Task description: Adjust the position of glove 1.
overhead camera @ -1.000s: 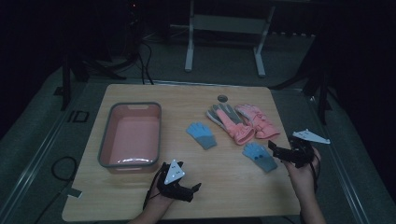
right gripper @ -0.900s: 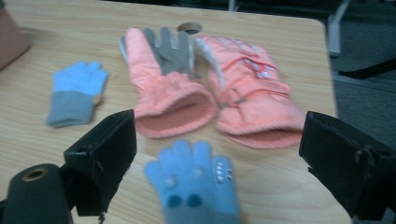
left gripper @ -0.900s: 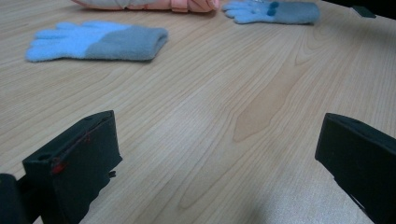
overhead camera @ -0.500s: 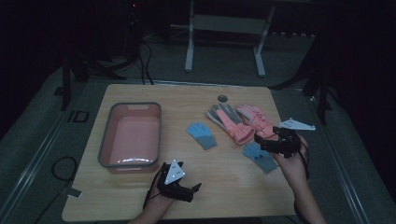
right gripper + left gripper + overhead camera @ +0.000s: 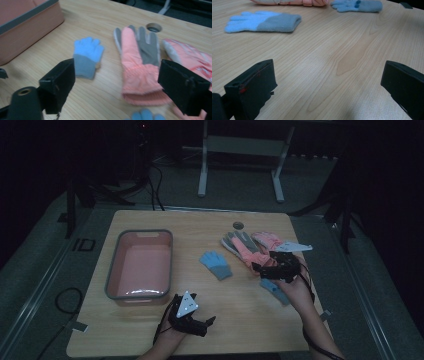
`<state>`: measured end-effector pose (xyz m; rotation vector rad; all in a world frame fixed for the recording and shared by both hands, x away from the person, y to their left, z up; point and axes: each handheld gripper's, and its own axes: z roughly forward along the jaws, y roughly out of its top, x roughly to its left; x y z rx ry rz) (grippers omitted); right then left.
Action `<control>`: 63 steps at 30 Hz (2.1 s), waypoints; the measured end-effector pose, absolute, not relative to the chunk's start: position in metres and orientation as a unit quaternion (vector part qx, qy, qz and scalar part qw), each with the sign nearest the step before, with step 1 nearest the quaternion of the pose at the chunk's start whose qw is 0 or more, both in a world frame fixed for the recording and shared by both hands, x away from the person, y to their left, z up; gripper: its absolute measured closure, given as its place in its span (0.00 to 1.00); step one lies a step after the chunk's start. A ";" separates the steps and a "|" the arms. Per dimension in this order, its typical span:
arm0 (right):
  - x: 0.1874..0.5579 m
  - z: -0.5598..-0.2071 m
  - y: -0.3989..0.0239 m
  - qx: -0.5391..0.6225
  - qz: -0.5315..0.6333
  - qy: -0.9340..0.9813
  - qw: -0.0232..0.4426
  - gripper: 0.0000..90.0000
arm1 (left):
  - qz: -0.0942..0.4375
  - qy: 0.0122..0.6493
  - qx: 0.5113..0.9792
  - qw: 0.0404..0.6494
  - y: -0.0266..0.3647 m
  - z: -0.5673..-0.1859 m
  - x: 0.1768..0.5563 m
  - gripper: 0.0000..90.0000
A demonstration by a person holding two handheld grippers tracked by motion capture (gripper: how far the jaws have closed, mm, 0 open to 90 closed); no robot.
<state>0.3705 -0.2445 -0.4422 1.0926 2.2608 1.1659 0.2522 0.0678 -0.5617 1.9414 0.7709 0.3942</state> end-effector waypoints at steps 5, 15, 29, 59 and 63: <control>0.381 -0.451 -0.225 0.368 0.405 0.818 0.175 0.20 | 0.162 0.316 0.798 0.487 0.068 -0.562 0.252 0.00; 0.400 -0.471 -0.187 0.327 0.382 0.850 0.157 0.35 | 0.158 0.314 0.800 0.486 0.067 -0.562 0.252 0.00; 0.435 -0.506 -0.132 0.286 0.334 0.890 0.119 0.64 | 0.154 0.308 0.803 0.487 0.067 -0.562 0.252 0.00; 0.457 -0.543 -0.127 0.327 0.315 0.886 0.096 0.92 | 0.153 0.305 0.806 0.484 0.066 -0.562 0.251 0.00; 0.454 -0.542 -0.125 0.348 0.315 0.877 0.099 0.97 | 0.153 0.306 0.805 0.484 0.066 -0.562 0.251 0.00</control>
